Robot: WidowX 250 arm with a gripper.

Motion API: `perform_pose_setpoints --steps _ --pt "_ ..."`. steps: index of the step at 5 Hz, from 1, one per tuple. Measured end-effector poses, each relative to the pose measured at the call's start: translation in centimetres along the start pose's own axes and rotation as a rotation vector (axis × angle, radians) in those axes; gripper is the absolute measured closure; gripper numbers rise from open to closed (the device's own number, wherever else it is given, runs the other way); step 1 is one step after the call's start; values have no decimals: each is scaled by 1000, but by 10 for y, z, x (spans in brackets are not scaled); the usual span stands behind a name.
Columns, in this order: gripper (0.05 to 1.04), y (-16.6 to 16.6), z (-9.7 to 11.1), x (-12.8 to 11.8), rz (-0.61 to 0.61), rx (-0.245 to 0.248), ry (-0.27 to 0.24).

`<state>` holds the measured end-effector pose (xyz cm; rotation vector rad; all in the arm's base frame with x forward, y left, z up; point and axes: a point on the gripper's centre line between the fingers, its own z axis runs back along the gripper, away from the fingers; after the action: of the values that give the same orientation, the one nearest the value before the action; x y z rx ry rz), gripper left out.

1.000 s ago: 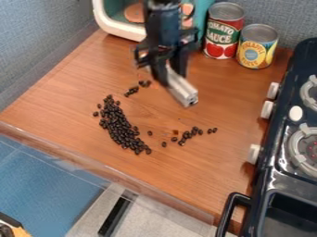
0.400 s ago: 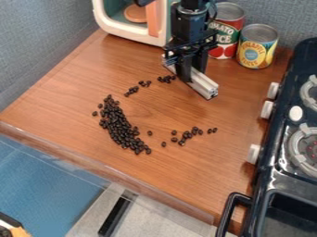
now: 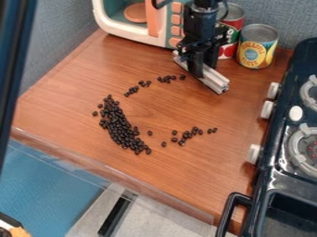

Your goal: Sweep into pile

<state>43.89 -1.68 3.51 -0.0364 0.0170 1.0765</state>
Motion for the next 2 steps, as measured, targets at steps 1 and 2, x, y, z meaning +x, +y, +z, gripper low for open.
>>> perform_pose_setpoints --steps 1,2 --pt "716 -6 2 4 10 -11 -12" --pt "716 -6 -10 4 10 11 -14"
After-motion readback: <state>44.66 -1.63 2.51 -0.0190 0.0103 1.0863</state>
